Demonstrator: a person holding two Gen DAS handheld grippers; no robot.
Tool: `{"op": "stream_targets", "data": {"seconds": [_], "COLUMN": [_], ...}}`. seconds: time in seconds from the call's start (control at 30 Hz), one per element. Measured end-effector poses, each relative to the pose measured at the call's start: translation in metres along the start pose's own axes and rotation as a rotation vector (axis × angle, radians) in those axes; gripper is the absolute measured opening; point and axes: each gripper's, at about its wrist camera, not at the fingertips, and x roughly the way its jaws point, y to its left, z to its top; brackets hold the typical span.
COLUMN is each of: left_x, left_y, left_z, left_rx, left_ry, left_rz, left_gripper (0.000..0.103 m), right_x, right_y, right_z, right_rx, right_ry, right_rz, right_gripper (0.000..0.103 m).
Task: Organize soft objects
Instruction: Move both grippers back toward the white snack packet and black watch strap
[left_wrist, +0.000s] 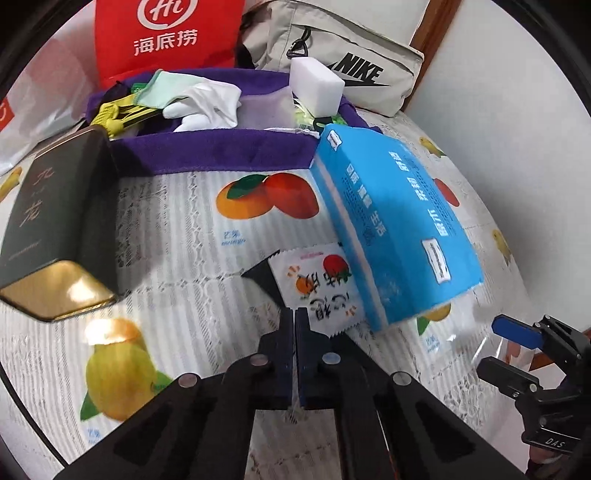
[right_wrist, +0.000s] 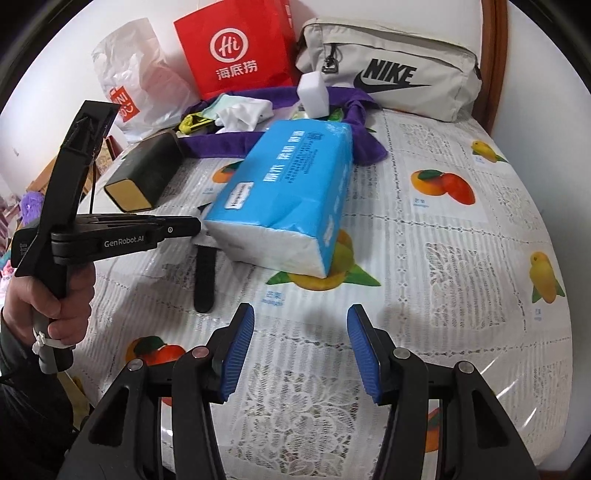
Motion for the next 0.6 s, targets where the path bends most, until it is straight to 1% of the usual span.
{"op": "stream_targets", "data": {"seconds": [0.17, 0.27, 0.33, 0.37, 0.4, 0.43, 0.5, 0.57, 0.6], "left_x": [-0.012, -0.014, -0.01, -0.008, -0.005, -0.003, -0.001, 0.002, 0.005], "left_y": [0.004, 0.001, -0.005, -0.009, -0.012, -0.016, -0.022, -0.028, -0.031], "left_z": [-0.011, -0.009, -0.002, 0.001, 0.005, 0.007, 0.011, 0.014, 0.015], "left_rx": [-0.005, 0.025, 0.055, 0.076, 0.095, 0.118, 0.154, 0.194, 0.225], "left_ry": [-0.012, -0.021, -0.018, -0.022, -0.029, -0.043, -0.053, -0.057, -0.054], "left_rz": [0.006, 0.005, 0.023, 0.03, 0.042, 0.045, 0.046, 0.053, 0.065], "left_gripper": [0.002, 0.003, 0.016, 0.032, 0.044, 0.048, 0.064, 0.069, 0.069], "right_x": [0.005, 0.006, 0.007, 0.008, 0.008, 0.009, 0.009, 0.01, 0.01], "right_y": [0.011, 0.014, 0.017, 0.018, 0.018, 0.019, 0.017, 0.014, 0.012], "right_z": [-0.003, -0.004, -0.004, -0.004, -0.003, -0.003, -0.004, -0.005, -0.005], "right_rx": [-0.022, -0.028, -0.035, -0.038, -0.039, -0.04, -0.038, -0.028, -0.019], "right_ry": [0.006, 0.009, 0.012, 0.014, 0.015, 0.016, 0.021, 0.025, 0.027], "right_rz": [0.019, 0.027, 0.029, 0.029, 0.03, 0.031, 0.028, 0.023, 0.024], "right_gripper": [0.053, 0.053, 0.053, 0.053, 0.053, 0.053, 0.053, 0.053, 0.053]}}
